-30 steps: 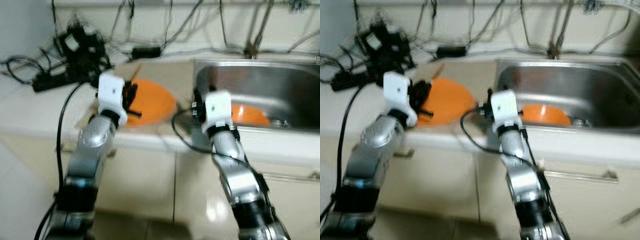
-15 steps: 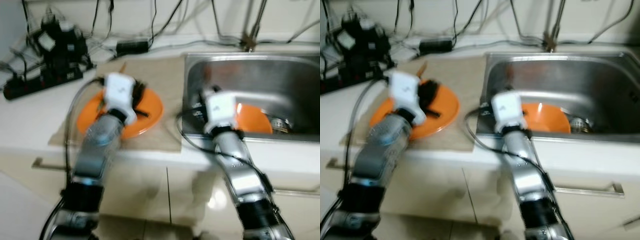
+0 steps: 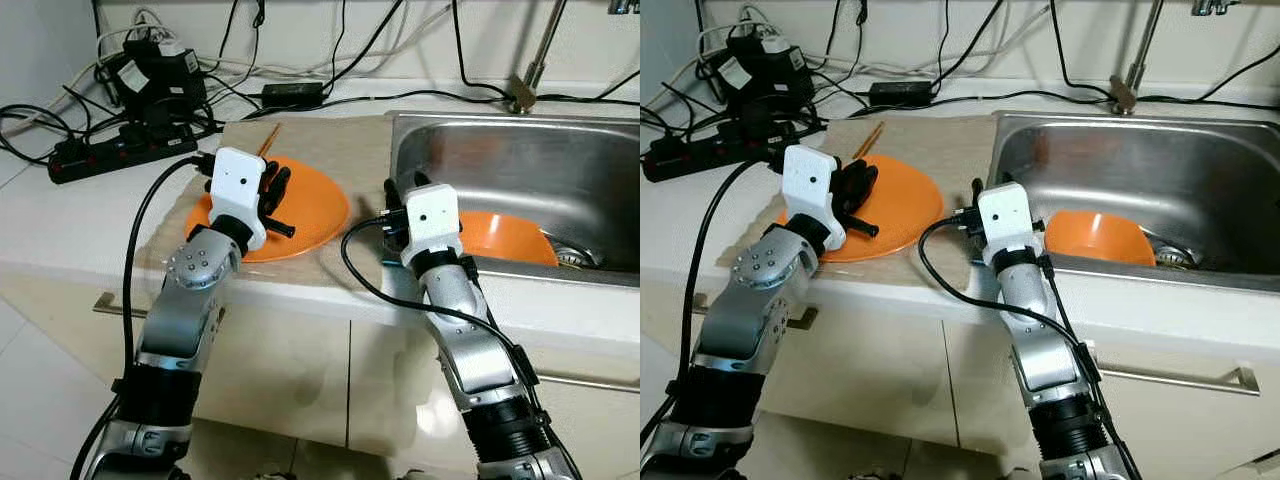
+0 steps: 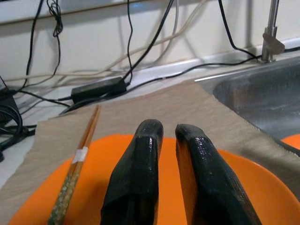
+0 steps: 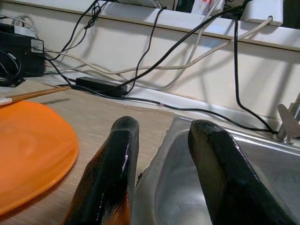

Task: Kitchen organization

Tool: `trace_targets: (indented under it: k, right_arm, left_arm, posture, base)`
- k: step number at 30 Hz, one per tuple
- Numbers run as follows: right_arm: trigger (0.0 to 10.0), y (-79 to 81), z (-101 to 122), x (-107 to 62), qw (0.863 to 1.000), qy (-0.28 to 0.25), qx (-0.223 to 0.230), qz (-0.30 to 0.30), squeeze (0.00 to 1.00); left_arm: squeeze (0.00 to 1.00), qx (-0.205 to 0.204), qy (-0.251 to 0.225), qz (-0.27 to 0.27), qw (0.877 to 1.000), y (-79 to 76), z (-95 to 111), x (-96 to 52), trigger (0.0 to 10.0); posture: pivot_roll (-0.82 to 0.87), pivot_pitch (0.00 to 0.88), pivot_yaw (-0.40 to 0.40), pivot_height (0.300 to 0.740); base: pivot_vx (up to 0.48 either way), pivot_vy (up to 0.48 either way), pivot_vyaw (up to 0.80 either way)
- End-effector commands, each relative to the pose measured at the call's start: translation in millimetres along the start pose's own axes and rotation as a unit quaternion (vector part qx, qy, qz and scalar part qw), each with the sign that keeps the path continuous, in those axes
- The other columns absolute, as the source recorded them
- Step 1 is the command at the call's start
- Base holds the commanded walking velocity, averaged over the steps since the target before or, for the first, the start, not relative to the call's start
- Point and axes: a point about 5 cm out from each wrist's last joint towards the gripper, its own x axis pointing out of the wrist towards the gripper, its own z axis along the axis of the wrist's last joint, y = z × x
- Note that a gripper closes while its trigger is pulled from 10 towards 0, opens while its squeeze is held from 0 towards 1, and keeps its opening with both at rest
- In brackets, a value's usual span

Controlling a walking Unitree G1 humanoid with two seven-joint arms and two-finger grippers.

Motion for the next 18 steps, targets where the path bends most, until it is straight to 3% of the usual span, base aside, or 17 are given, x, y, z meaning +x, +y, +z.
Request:
trace_targets:
  k: [1, 12, 18]
  right_arm:
    - [10.0, 0.4, 6.7, 2.8, 1.000, -0.014, 0.000, 0.002, 0.00]
    - [10.0, 0.9, 6.3, 1.7, 1.000, -0.014, 0.000, 0.002, 0.00]
    - [10.0, 1.5, 6.2, 1.7, 1.000, -0.014, 0.000, 0.004, 0.00]
  left_arm:
    - [0.00, -0.002, 0.008, 0.011, 1.000, 7.3, -0.6, 0.0, 10.0]
    - [0.00, 0.012, 0.006, -0.002, 1.000, 4.8, -0.1, 0.6, 10.0]
    - [0.00, 0.022, 0.009, -0.014, 1.000, 1.9, -0.5, 0.8, 10.0]
  posture:
    - [-0.02, 0.002, 0.089, 0.715]
    - [-0.02, 0.003, 0.092, 0.715]
    - [-0.02, 0.001, 0.090, 0.715]
  base:
    - [0.277, 0.394, 0.00]
    - [0.325, 0.348, 0.00]
    - [0.076, 0.000, 0.00]
